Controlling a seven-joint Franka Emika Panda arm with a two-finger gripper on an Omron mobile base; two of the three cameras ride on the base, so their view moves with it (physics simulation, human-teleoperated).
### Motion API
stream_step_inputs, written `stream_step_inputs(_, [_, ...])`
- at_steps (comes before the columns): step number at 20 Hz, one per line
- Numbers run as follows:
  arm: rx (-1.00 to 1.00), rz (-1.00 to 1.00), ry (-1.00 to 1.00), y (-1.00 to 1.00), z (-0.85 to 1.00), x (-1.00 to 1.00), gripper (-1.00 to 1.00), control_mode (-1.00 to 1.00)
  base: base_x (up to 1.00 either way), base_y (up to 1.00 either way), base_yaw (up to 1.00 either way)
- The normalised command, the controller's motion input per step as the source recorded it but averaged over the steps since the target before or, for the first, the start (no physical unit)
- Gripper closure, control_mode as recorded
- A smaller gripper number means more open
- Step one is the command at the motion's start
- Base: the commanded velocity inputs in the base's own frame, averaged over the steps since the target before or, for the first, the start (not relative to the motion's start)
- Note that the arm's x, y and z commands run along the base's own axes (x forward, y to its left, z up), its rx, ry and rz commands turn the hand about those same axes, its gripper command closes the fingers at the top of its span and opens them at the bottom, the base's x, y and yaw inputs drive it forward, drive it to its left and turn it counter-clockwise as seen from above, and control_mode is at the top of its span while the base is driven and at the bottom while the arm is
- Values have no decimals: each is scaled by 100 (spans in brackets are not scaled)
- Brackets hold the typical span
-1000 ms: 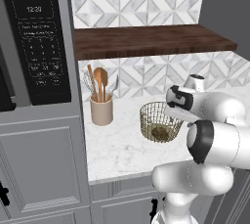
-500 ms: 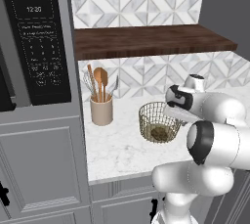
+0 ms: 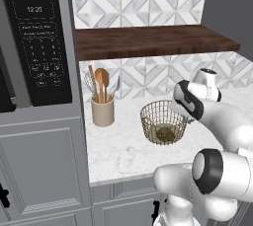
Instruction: Open the cabinet, pick up the bread from the cabinet and place it in the basket. Then move the basket to the dining counter.
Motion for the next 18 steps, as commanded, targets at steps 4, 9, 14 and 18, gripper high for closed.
stream_step_inputs(4, [5, -23, -5, 0, 56, -45, 100, -100, 0, 0, 0])
stream_step_inputs(9, [4, -21, -4, 0, 51, -38, 100, -100, 0, 0, 0])
stream_step_inputs(14, [8, -21, -9, 1, 45, -41, 100, -100, 0, 0, 0])
stream_step_inputs(18, [2, -13, -6, 16, 42, -39, 100, -100, 0, 0, 0])
